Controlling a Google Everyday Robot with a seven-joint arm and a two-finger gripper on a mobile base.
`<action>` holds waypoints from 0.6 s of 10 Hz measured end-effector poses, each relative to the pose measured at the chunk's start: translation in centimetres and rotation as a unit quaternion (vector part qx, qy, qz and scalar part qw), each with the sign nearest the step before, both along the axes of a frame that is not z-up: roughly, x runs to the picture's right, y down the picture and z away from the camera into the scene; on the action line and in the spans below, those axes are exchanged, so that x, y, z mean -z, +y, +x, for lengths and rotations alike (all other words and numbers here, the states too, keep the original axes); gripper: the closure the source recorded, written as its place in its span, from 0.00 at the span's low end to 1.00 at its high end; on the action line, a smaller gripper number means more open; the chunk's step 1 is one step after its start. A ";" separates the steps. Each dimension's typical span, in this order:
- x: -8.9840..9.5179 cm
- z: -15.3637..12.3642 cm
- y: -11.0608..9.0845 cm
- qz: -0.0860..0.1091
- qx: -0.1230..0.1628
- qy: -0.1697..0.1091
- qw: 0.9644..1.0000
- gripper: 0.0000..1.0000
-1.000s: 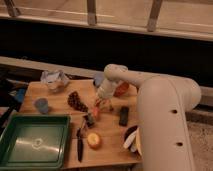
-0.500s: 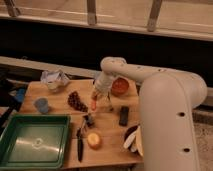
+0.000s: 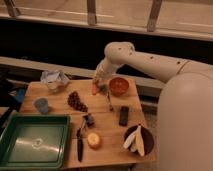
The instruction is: Place pepper in red bowl
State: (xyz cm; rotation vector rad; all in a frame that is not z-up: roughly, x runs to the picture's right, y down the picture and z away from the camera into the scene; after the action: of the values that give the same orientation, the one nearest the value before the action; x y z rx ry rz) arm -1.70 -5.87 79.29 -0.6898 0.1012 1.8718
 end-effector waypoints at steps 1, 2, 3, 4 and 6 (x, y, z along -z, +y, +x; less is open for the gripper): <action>0.0 0.9 -1.6 0.017 -0.015 0.002 1.000 1.00; -0.7 2.2 -3.0 0.033 -0.031 0.002 0.999 1.00; -1.1 3.3 -3.6 0.043 -0.047 0.004 0.998 1.00; -1.3 4.6 -4.1 0.051 -0.063 0.008 0.997 1.00; -1.4 4.4 -4.2 0.054 -0.066 0.005 0.996 1.00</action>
State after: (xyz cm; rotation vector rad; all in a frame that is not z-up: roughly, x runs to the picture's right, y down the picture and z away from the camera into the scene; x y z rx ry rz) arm 2.68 -10.10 80.67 -0.6263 -0.0398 1.9920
